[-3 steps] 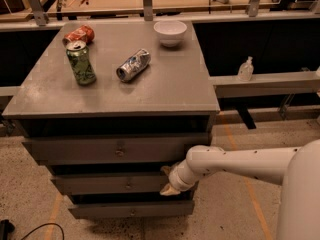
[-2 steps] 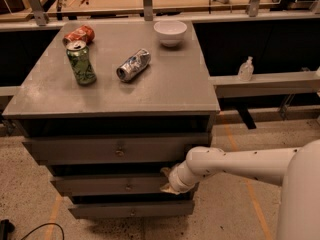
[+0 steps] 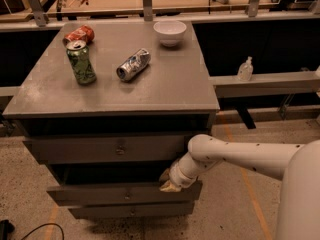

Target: Open middle drawer

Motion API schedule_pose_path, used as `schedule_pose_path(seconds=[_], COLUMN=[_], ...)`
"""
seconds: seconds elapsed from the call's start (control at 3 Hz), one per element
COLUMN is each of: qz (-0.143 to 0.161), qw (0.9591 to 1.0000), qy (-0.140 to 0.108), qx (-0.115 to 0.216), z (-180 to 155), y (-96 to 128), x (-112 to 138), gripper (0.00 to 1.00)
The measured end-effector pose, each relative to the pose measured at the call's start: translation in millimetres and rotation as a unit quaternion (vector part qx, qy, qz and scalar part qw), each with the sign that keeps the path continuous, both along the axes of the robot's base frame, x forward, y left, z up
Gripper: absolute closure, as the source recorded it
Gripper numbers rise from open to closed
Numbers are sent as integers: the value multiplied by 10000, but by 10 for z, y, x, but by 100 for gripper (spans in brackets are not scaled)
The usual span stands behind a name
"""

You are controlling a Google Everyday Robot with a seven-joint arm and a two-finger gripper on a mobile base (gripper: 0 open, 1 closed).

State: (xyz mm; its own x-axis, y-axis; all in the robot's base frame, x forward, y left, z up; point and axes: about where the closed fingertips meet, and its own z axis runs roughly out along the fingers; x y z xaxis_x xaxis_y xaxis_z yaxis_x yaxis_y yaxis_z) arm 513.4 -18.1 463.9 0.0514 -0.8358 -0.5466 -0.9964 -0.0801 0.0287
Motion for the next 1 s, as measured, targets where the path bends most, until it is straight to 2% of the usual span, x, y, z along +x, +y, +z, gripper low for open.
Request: schedule_pose_path(seconds=[0.33, 0.67, 1.0], qz=[0, -249, -409], qw=[10000, 9993, 9984], qy=[1, 285, 370], qx=[0, -32, -111], z=[0, 168, 343], y=[0, -83, -122], x=[0, -143, -309], gripper=[84, 60, 36])
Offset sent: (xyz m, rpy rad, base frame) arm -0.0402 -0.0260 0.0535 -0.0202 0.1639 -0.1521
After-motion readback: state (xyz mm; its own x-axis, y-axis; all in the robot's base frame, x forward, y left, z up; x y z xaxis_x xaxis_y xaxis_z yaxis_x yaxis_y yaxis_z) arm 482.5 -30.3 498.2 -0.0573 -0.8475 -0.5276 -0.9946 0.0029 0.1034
